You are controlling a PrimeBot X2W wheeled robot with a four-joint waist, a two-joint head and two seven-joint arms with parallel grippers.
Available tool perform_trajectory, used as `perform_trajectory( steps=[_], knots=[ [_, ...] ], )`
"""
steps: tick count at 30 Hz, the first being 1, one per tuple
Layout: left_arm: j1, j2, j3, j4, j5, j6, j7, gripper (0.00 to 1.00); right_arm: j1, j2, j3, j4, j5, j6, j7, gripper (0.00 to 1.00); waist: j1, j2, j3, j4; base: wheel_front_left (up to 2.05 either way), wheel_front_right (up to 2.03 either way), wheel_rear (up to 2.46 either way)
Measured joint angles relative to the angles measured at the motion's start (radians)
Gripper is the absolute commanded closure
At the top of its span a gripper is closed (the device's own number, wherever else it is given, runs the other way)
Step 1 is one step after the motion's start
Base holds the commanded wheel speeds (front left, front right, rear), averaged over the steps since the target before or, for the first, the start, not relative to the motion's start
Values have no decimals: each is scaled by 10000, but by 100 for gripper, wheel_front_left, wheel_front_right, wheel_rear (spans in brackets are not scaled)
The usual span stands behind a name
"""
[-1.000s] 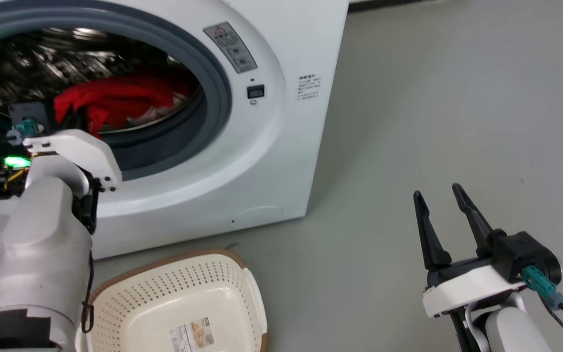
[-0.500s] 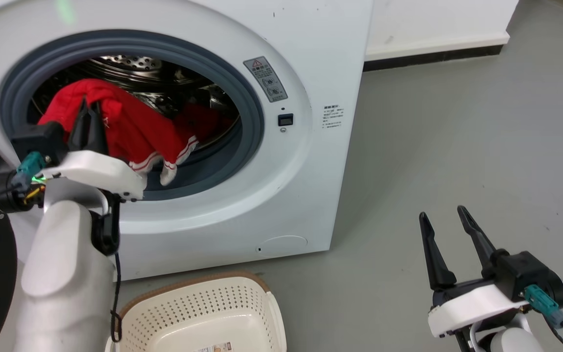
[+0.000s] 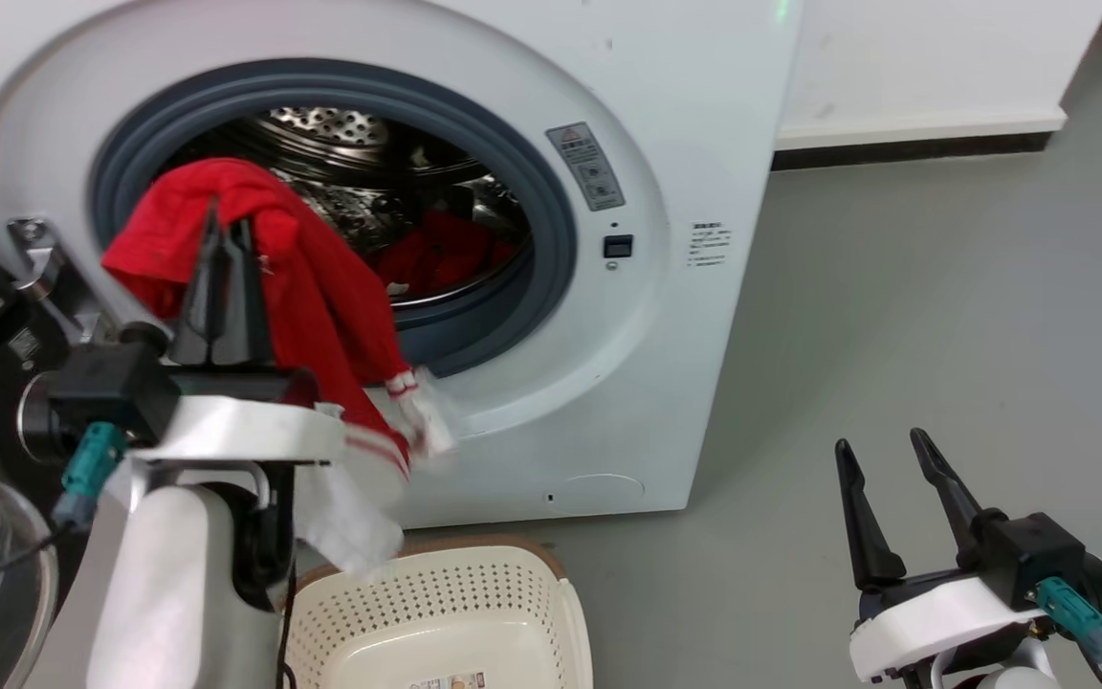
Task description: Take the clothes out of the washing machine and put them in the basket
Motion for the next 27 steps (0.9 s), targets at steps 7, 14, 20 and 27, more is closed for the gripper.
perform_trajectory(
  steps=[7,14,20,27],
  knots=[
    [1104,-201,-589,-1490,121,134,606,100,108,8,144,-92,-25,2,167,0,0,0,-47,367,0,0,0],
    [2733,-295,-909,-1172,-153,247,1131,100,174,6,174,-84,92,2,90,0,1,0,-113,470,0,0,0],
    [3481,-451,-1097,408,-612,343,1060,100,110,4,261,-56,247,2,-2,0,1,0,257,470,0,0,0],
    [3084,-512,-1363,3327,-840,203,723,100,-327,8,470,44,268,2,-105,0,1,0,976,426,0,0,0]
  ],
)
